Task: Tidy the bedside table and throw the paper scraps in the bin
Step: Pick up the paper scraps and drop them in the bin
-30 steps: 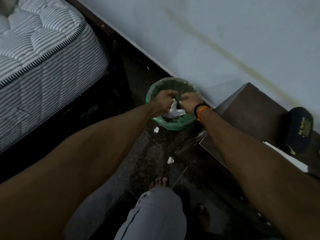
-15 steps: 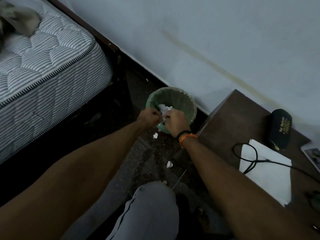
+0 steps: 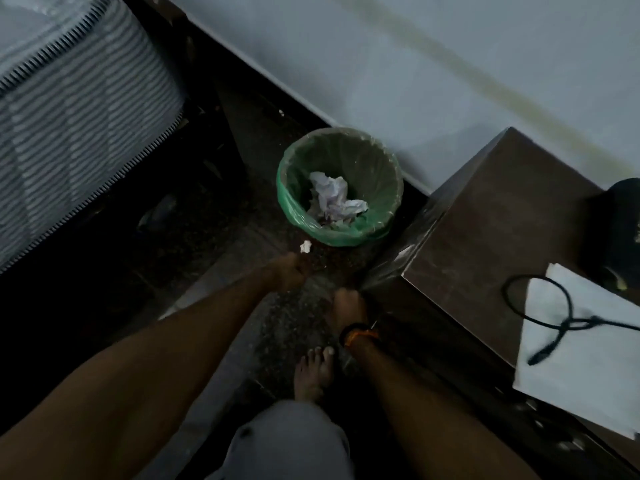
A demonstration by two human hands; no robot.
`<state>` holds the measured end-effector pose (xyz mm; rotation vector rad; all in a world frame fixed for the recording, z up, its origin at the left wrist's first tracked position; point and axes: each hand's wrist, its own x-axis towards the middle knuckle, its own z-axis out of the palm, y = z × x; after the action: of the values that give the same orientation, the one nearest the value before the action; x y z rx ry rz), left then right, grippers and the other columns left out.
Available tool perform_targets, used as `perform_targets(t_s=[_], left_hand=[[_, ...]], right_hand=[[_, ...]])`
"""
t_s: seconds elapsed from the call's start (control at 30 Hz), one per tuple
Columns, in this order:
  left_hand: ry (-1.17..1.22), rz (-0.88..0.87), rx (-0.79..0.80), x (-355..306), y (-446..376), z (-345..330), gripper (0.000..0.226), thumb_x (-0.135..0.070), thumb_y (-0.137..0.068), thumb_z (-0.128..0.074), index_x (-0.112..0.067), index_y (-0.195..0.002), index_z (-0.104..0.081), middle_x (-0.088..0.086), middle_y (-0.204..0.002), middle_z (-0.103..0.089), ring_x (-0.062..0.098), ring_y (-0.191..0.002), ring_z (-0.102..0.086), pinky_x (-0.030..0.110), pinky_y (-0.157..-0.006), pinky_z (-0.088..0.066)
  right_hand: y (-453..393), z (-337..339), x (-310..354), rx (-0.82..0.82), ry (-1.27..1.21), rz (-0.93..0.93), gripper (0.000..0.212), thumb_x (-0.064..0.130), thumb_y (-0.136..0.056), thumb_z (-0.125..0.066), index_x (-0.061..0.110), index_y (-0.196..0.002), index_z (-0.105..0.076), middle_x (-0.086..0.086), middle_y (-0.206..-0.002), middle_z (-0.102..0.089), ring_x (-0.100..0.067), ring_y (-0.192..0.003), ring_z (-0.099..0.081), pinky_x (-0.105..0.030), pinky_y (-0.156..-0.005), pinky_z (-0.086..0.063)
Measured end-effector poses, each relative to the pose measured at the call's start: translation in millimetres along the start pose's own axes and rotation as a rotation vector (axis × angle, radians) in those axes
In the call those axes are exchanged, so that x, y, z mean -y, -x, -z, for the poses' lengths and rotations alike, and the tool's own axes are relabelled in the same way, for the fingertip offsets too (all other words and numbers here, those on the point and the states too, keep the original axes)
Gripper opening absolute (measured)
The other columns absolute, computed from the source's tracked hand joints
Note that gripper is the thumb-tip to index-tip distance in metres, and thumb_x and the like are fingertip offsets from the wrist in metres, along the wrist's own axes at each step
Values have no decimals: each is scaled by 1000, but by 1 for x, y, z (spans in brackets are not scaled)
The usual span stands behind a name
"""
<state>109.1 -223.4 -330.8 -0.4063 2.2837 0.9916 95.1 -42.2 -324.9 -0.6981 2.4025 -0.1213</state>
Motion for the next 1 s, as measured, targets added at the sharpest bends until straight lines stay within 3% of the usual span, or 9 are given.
perform_targets(t_s=[0.2, 0.3, 0.37, 0.43, 0.53, 0.57, 0.77, 0.9, 1.0], left_hand=[[81, 173, -132, 25, -40, -28, 31, -14, -97, -51, 3, -121, -58, 25, -125, -60, 38, -115, -59, 41, -96, -47], [72, 155, -188, 36, -67, -41, 37, -12, -97, -50, -2, -132, -50, 22, -129, -57, 40, -111, -58, 37, -85, -45], [-59, 261, -184, 48, -62, -99, 41, -21, -102, -40, -9, -141, -39, 21, -143, -49, 36, -126, -50, 36, -96, -41], [64, 266, -165, 59, -38, -186, 46, -32, -105, -21, -21, -150, -24, 12, -158, -30, 30, -145, -28, 40, -116, -24], [-2, 192, -280, 75, -20, -271, 45, -41, -102, -21, -26, -144, -29, 6, -154, -34, 29, -142, -30, 45, -114, -25], [-6, 165, -285, 83, -27, -263, 44, -42, -101, -23, -26, -141, -31, 6, -151, -38, 29, -139, -34, 45, -112, -28], [98, 484, -188, 69, -26, -286, 38, -42, -97, -34, -26, -128, -50, 5, -133, -57, 30, -120, -55, 47, -95, -44], [123, 357, -445, 80, -42, -293, 47, -43, -94, -16, -27, -130, -42, 5, -136, -52, 30, -123, -50, 47, -95, -41], [-33, 280, -328, 81, -40, -282, 54, -42, -93, -8, -25, -139, -33, 8, -147, -42, 31, -131, -42, 47, -101, -36]], right_hand=[[-29, -60, -30, 77, 1, -117, 27, 22, -89, -56, 12, -111, -68, -13, -115, -69, -31, -109, -65, -36, -86, -51], [-43, -85, -45, 56, 27, -129, 30, 26, -89, -58, 12, -115, -65, -13, -116, -68, -30, -108, -64, -36, -86, -50], [-50, -98, -52, 62, 80, -112, 32, 25, -90, -58, 11, -119, -62, -13, -116, -67, -30, -106, -65, -38, -84, -52], [-57, -109, -56, 53, 129, -77, 34, 22, -90, -59, 12, -122, -59, -13, -114, -68, -30, -103, -67, -39, -82, -53], [-62, -120, -60, -1, 182, -36, 42, 17, -89, -59, 12, -129, -53, -13, -111, -68, -31, -94, -69, -39, -75, -54], [-64, -123, -62, -9, 197, -21, 41, 16, -89, -58, 10, -130, -52, -14, -111, -67, -32, -93, -68, -39, -74, -54], [-75, -132, -67, 19, 199, 58, 46, 15, -93, -51, 9, -139, -46, -16, -135, -55, -34, -114, -60, -43, -93, -48], [-68, -118, -56, -73, 33, 21, 38, 20, -88, -58, 11, -125, -60, -15, -121, -65, -31, -107, -64, -37, -88, -51], [-60, -97, -41, -130, -88, 11, 25, 21, -87, -57, 10, -107, -68, -14, -106, -70, -31, -97, -68, -34, -81, -52]])
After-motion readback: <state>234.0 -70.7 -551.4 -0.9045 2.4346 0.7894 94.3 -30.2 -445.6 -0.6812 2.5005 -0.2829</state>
